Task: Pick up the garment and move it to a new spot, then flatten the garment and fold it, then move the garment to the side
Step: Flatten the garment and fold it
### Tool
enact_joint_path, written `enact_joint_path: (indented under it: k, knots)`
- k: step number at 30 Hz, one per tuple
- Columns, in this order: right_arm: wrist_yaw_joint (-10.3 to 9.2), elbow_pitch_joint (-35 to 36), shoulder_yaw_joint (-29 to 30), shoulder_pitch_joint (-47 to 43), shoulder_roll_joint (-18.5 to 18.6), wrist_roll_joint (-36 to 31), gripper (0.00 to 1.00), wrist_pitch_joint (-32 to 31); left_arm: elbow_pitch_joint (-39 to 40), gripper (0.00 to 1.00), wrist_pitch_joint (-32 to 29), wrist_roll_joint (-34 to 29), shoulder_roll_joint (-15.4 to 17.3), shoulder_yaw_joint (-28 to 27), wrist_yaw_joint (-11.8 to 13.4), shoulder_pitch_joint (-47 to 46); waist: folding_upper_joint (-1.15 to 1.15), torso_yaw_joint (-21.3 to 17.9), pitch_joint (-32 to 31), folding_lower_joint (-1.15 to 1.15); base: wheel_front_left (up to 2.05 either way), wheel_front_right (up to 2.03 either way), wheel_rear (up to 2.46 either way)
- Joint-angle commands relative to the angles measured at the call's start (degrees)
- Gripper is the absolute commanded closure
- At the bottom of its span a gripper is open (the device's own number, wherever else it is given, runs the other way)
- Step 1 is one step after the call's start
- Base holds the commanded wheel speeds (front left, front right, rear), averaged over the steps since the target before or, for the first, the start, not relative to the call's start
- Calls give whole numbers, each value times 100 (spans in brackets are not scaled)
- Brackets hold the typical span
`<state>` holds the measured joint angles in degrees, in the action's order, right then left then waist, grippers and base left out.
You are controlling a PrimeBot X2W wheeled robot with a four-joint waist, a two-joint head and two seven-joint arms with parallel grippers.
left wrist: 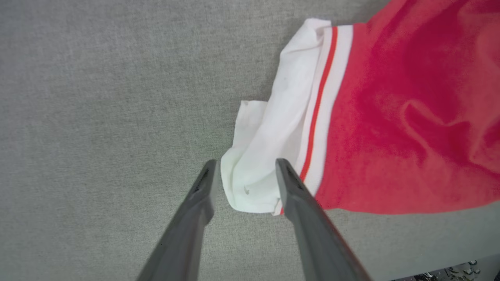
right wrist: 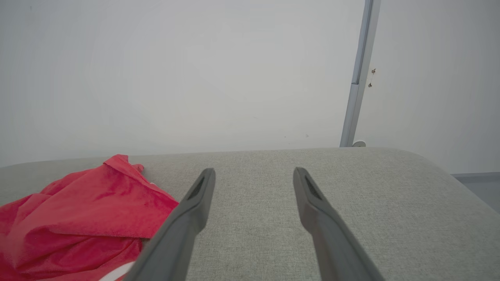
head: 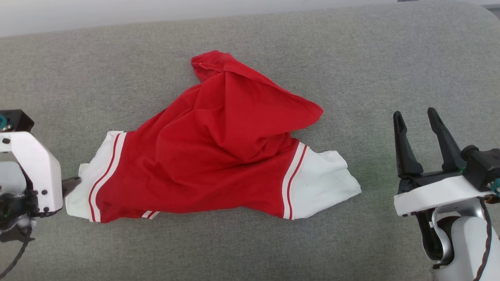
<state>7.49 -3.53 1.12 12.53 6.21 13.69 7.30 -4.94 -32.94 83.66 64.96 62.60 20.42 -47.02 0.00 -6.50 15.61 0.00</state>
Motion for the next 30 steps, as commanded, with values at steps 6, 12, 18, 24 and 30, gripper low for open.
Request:
enact_joint_path:
  k: [6, 12, 18, 24, 30]
  knots:
    - [1, -3, 12, 97, -3, 41, 0, 57, -92, 0, -160, -140, -52, 0, 38, -190, 0, -27, 71, 0, 0, 0, 0]
    - [1, -7, -13, 184, 18, 63, 0, 75, -698, 0, -159, -213, -390, 69, -107, -266, 0, -50, 193, 0, 0, 0, 0]
    - [1, -24, -118, 198, 51, 120, 0, -33, -1414, 0, -374, -43, -780, 167, -219, -170, 0, -84, 282, 0, 0, 0, 0]
    - [1, -128, -512, 81, 185, 399, 0, -632, -1982, 100, -451, 107, -1270, 276, -496, -5, 0, -25, 329, 0, 0, 0, 0]
    - [1, -51, -1111, -83, 527, 851, 0, -1820, -2266, 100, -404, 58, -1552, 302, -749, -38, 0, 127, 312, 0, 0, 0, 0]
